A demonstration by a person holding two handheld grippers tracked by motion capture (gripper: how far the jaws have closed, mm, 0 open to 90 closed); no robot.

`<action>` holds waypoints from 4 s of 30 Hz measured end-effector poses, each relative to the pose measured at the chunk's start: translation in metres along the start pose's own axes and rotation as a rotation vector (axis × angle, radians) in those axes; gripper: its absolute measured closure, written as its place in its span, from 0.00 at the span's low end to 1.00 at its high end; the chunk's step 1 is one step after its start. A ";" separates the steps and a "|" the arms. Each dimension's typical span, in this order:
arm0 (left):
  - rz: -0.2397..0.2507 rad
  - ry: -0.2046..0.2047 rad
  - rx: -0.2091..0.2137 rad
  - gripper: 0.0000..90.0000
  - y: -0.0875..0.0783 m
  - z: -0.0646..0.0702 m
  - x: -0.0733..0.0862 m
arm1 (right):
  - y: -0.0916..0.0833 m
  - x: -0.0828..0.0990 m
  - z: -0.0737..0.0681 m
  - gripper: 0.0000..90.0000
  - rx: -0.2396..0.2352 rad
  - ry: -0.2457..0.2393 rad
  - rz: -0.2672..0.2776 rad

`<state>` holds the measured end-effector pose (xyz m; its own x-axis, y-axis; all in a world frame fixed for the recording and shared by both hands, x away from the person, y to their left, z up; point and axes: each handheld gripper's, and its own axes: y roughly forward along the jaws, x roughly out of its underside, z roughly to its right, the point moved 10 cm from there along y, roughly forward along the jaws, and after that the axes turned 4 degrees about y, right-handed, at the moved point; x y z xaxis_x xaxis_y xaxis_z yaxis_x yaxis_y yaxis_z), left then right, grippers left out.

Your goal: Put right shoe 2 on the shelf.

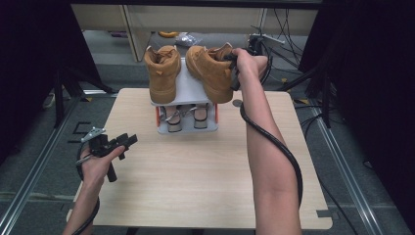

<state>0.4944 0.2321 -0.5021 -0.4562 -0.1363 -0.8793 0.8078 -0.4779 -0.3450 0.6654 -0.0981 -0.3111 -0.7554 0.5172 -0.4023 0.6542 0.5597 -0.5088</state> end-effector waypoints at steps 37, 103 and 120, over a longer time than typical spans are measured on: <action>0.008 -0.005 0.002 0.55 -0.002 -0.001 -0.001 | -0.046 -0.005 0.007 0.62 -0.082 -0.179 0.034; -0.005 -0.003 0.003 0.55 0.001 0.000 0.004 | 0.025 0.111 0.050 1.00 -0.020 -0.449 -0.222; -0.007 0.010 0.001 0.55 0.002 -0.001 0.006 | -0.009 0.089 0.083 0.82 0.040 -0.534 -0.107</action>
<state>0.4933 0.2316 -0.5086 -0.4580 -0.1243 -0.8802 0.8044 -0.4794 -0.3509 0.5896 -0.1106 -0.4051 -0.7384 0.0524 -0.6723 0.5789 0.5607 -0.5920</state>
